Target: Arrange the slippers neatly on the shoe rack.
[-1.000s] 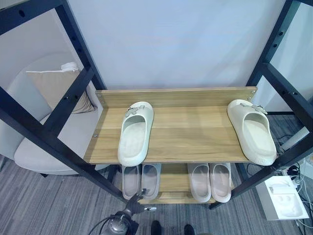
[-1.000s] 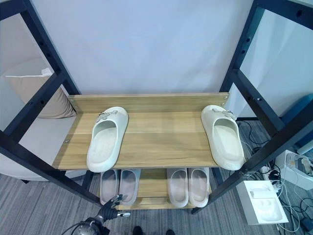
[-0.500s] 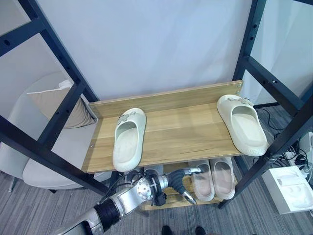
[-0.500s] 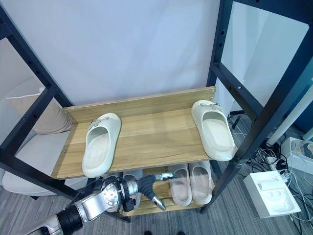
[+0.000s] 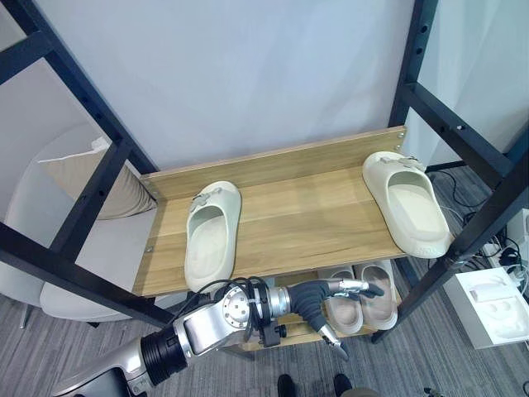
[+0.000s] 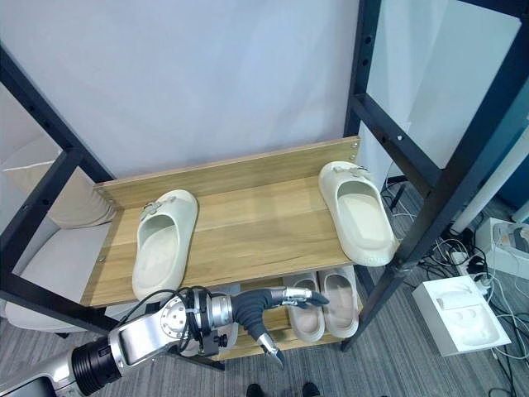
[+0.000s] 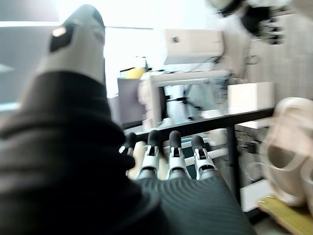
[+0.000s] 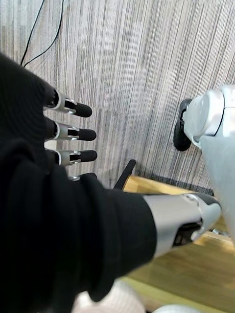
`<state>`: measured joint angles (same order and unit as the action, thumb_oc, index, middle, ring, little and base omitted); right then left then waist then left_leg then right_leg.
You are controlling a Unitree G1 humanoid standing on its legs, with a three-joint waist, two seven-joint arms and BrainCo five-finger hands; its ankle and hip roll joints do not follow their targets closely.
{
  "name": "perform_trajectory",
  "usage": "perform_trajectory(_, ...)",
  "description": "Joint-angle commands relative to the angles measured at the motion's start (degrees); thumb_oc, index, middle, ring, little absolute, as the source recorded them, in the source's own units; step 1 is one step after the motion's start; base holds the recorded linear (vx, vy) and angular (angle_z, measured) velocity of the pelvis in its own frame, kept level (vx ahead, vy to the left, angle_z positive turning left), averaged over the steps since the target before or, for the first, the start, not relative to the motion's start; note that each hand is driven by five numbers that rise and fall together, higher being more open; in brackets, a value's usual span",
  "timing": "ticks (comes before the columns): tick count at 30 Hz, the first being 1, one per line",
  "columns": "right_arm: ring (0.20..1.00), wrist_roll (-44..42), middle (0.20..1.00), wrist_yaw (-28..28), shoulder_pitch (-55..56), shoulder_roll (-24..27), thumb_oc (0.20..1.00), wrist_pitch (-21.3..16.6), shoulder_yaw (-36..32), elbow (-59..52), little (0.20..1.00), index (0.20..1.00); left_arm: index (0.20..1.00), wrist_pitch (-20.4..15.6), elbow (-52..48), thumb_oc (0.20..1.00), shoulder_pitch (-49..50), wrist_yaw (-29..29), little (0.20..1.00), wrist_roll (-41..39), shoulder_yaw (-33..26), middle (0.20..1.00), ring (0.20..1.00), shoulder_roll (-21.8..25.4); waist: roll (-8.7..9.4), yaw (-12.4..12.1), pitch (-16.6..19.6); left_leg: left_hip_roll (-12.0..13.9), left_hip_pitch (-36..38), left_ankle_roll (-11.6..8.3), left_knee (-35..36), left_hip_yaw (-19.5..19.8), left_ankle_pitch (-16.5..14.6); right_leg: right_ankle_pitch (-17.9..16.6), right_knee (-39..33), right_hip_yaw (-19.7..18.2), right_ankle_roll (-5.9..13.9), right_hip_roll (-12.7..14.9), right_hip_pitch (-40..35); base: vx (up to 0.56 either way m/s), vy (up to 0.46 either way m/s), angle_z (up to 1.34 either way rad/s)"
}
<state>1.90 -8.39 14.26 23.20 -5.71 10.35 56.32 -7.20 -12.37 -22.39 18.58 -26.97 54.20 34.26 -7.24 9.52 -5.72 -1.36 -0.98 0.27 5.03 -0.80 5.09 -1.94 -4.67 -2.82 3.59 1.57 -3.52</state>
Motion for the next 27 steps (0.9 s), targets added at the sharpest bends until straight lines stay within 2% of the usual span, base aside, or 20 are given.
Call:
perform_trajectory(1, 1.000, 0.69, 1.000, 0.50, 1.15, 1.89, 1.000, -0.58, -0.13, -2.13, 1.000, 1.000, 1.000, -1.77, -3.81, 1.000, -3.58, 0.91, 1.000, -7.05, -2.94, 1.000, 1.000, 0.43, 2.95, -0.39, 0.50, 2.63, 1.32, -3.64, -0.03, -0.79, -2.38, 2.40, 1.47, 0.72, 4.31, 4.90, 1.42, 0.00, 0.000, 0.00)
perform_trajectory(8, 1.000, 0.37, 1.000, 1.18, 1.56, 0.65, 1.000, -1.00, 1.19, -3.30, 1.000, 1.000, 1.000, -1.16, -9.48, 1.000, -2.32, 0.33, 1.000, -16.14, -7.02, 1.000, 1.000, -0.30, 3.54, -1.30, 0.86, 2.51, 1.66, -3.71, -0.03, -0.55, -2.81, 2.91, 1.16, 1.15, 4.23, 4.88, 0.70, 0.00, -0.001, 0.00)
perform_trajectory(9, 1.000, -0.14, 1.000, 1.28, 1.51, -0.01, 1.000, -1.12, 1.49, -3.46, 1.000, 1.000, 1.000, -1.89, -10.77, 1.000, -1.61, -0.83, 1.000, -17.60, -9.70, 1.000, 1.000, -1.18, 3.76, -1.59, 0.79, 2.50, 1.76, -3.73, -0.03, -0.54, -2.78, 2.97, 1.11, 1.13, 4.16, 4.85, 0.46, 0.00, 0.000, 0.00)
perform_trajectory(10, 1.000, -0.14, 1.000, 1.28, 1.51, -0.01, 1.000, -1.12, 1.50, -3.46, 1.000, 1.000, 1.000, -1.88, -10.79, 1.000, -1.60, -0.84, 1.000, -17.60, -9.71, 1.000, 1.000, -1.17, 3.76, -1.58, 0.79, 2.50, 1.77, -3.73, -0.03, -0.54, -2.78, 2.97, 1.11, 1.13, 4.16, 4.85, 0.45, -0.01, -0.030, 0.01)
perform_trajectory(13, 1.000, -1.12, 1.000, 1.40, 1.67, -1.36, 1.000, -1.35, 2.02, -3.77, 1.000, 1.000, 1.000, -5.28, -13.99, 1.000, -1.20, -5.95, 1.000, -17.52, -17.30, 1.000, 1.000, -3.39, 4.25, -2.34, 0.86, 2.61, 1.78, -3.73, -0.03, -0.33, -2.69, 3.02, 0.96, 1.24, 3.99, 4.76, 0.24, 0.00, -0.022, 0.02)
perform_trajectory(14, 1.000, -1.13, 1.000, 1.40, 1.65, -1.33, 1.000, -1.34, 2.06, -3.76, 1.000, 1.000, 1.000, -5.22, -14.11, 1.000, -1.13, -6.01, 1.000, -17.50, -17.38, 1.000, 1.000, -3.36, 4.24, -2.29, 0.84, 2.61, 1.80, -3.73, -0.03, -0.32, -2.70, 3.03, 0.96, 1.25, 3.99, 4.76, 0.21, 0.00, -0.039, 0.03)
perform_trajectory(15, 1.000, -1.84, 1.000, 1.50, 1.66, -2.05, 1.000, -1.40, 2.20, -3.85, 1.000, 1.000, 1.000, -7.41, -15.60, 1.000, -1.61, -9.85, 1.000, -15.17, -22.26, 1.000, 1.000, -4.24, 4.51, -2.68, 0.99, 2.64, 1.77, -3.76, -0.03, -0.25, -2.63, 3.04, 0.89, 1.34, 3.88, 4.74, 0.08, 0.00, -0.039, 0.02)
perform_trajectory(17, 1.000, -2.56, 1.000, 1.56, 1.46, -2.49, 1.000, -1.30, 2.28, -4.01, 1.000, 1.000, 1.000, -8.86, -16.37, 1.000, -2.17, -13.13, 1.000, -12.21, -26.11, 1.000, 1.000, -4.59, 4.68, -3.02, 1.10, 2.68, 1.77, -3.79, -0.03, -0.18, -2.58, 3.13, 0.95, 1.47, 3.80, 4.70, -0.01, 0.00, -0.036, 0.03)
perform_trajectory(18, 1.000, -2.58, 1.000, 1.56, 1.42, -2.46, 1.000, -1.29, 2.33, -4.01, 1.000, 1.000, 1.000, -8.78, -16.50, 1.000, -2.09, -13.22, 1.000, -12.15, -26.18, 1.000, 1.000, -4.56, 4.68, -2.96, 1.06, 2.68, 1.80, -3.79, -0.03, -0.18, -2.59, 3.15, 0.96, 1.48, 3.80, 4.70, -0.04, 0.00, -0.027, 0.04)
perform_trajectory(19, 1.000, -3.20, 1.000, 1.89, 1.03, -2.66, 1.000, -1.05, 2.31, -4.18, 1.000, 1.000, 1.000, -10.26, -16.69, 1.000, -2.87, -17.38, 1.000, -7.01, -31.50, 1.000, 1.000, -3.92, 4.71, -3.40, 1.25, 2.75, 1.87, -3.89, -0.03, -0.01, -2.58, 3.23, 0.99, 1.53, 3.70, 4.69, -0.17, 0.00, 0.000, 0.00)
perform_trajectory(20, 1.000, -3.22, 1.000, 1.90, 0.96, -2.63, 1.000, -1.05, 2.38, -4.17, 1.000, 1.000, 1.000, -10.17, -16.84, 1.000, -2.79, -17.49, 1.000, -6.90, -31.58, 1.000, 1.000, -3.90, 4.71, -3.31, 1.19, 2.75, 1.91, -3.89, -0.03, 0.00, -2.59, 3.25, 1.00, 1.54, 3.70, 4.69, -0.22, -0.01, -0.040, 0.01)
perform_trajectory(21, 1.000, -3.63, 1.000, 2.26, 0.67, -2.84, 1.000, -1.02, 2.27, -4.35, 1.000, 1.000, 1.000, -11.31, -16.72, 1.000, -2.70, -20.86, 1.000, -2.62, -36.56, 1.000, 1.000, -2.96, 4.65, -3.61, 1.34, 2.88, 1.64, -3.99, -0.03, 0.17, -2.08, 2.84, 1.06, 1.55, 3.59, 4.59, 0.03, 0.00, 0.000, 0.00)
perform_trajectory(22, 1.000, -3.63, 1.000, 2.26, 0.71, -2.81, 1.000, -1.01, 2.30, -4.33, 1.000, 1.000, 1.000, -11.26, -16.79, 1.000, -2.59, -20.88, 1.000, -2.60, -36.58, 1.000, 1.000, -2.97, 4.69, -3.56, 1.42, 2.80, 1.91, -3.99, -0.03, 0.20, -2.58, 3.26, 0.95, 1.61, 3.62, 4.68, -0.32, 0.00, -0.052, 0.02)
perform_trajectory(23, 1.000, -3.92, 1.000, 2.47, 0.51, -2.74, 1.000, -1.17, 1.80, -4.30, 1.000, 1.000, 1.000, -11.88, -15.91, 1.000, -1.89, -25.25, 1.000, 6.66, -42.61, 1.000, 1.000, 0.28, 4.51, -4.10, 1.65, 2.99, 1.63, -4.08, -0.03, 0.40, -2.04, 2.94, 1.10, 1.66, 3.46, 4.55, -0.07, 0.02, -0.038, 0.05)
perform_trajectory(27, 1.000, -4.21, 1.000, 2.60, -0.29, -2.50, 1.000, -1.17, 1.02, -3.55, 1.000, 1.000, 1.000, -12.38, -16.88, 1.000, 2.61, -29.08, 1.000, 17.09, -50.77, 1.000, 1.000, 5.98, 4.23, -4.73, 1.94, 3.10, 1.71, -4.26, -0.03, 0.87, -1.97, 3.05, 0.95, 2.21, 3.27, 4.46, -0.36, 0.01, -0.034, 0.08)
